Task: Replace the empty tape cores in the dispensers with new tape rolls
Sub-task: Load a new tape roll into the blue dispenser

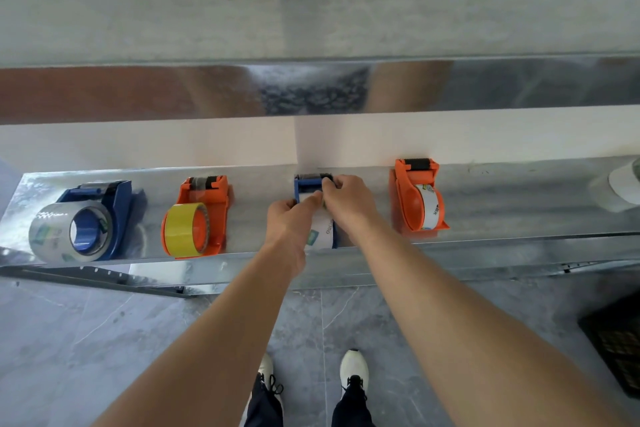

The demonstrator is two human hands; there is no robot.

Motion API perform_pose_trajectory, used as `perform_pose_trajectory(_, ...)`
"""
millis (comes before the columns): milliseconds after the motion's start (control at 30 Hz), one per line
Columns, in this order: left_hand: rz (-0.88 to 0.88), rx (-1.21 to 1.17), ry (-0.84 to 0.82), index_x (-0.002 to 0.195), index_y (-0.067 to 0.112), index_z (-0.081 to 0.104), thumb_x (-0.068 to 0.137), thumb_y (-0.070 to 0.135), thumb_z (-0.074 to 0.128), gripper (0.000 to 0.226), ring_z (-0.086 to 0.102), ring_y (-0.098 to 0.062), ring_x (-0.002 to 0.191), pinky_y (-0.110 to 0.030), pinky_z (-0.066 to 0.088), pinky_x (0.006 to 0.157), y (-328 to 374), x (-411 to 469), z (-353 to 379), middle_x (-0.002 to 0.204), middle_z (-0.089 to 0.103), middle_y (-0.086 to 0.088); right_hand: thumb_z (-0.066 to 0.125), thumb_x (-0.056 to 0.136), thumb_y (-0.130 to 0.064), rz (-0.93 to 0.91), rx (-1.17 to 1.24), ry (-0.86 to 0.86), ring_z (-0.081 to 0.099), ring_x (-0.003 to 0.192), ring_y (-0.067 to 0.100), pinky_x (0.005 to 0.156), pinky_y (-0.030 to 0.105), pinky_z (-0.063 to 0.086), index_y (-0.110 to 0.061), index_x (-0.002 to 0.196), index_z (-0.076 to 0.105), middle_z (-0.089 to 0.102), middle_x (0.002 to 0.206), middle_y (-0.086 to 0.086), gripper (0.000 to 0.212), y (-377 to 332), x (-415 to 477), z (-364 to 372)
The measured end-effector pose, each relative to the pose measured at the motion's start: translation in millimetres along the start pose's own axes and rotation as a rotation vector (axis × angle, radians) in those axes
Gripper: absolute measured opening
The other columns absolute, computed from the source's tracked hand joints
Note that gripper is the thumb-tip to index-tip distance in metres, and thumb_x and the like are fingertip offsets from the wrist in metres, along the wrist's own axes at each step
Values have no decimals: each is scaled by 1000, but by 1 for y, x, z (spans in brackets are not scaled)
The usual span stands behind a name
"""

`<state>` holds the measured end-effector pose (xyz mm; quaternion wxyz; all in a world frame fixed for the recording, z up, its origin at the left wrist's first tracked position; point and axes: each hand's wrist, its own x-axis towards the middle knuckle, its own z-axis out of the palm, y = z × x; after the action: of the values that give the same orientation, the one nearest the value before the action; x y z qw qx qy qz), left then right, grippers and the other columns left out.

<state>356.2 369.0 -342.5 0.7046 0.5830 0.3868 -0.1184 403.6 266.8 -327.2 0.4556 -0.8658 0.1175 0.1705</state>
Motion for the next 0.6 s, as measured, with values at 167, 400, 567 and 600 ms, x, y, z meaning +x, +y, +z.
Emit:
perform_pose_trajectory(167, -19, -12, 11, 92, 20, 62, 63, 56, 85, 51, 53, -25, 82, -43, 45, 76, 3, 4, 3, 89, 59, -1, 48, 106, -35, 20, -28, -43, 58, 72, 19, 57, 29, 37, -13, 79, 63, 64, 76, 4, 38, -5, 5, -3)
perform_pose_trajectory(400, -17, 46, -5, 92, 16, 63, 54, 74, 74, 70, 53, -25, 77, -42, 45, 73, 3, 5, 6, 88, 60, -3, 42, 108, -33, 43, 4, -72, 57, 76, 21, 64, 31, 40, -11, 82, 65, 60, 76, 3, 42, -7, 7, -8)
perform_pose_trajectory(567, -36, 179, -12, 95, 13, 66, 59, 77, 70, 74, 57, -24, 78, -39, 46, 70, 10, 3, 0, 88, 65, -4, 39, 109, -38, 73, 58, -58, 63, 91, 23, 80, 35, 46, -9, 99, 69, 68, 93, 8, 43, -7, 3, -10)
perform_pose_trajectory(600, -46, 209, -16, 96, 14, 66, 59, 79, 70, 74, 58, -24, 77, -38, 45, 70, 12, 3, -2, 88, 65, -4, 38, 109, -39, 77, 61, -51, 63, 94, 24, 81, 35, 46, -9, 101, 69, 68, 96, 9, 44, -8, 2, -10)
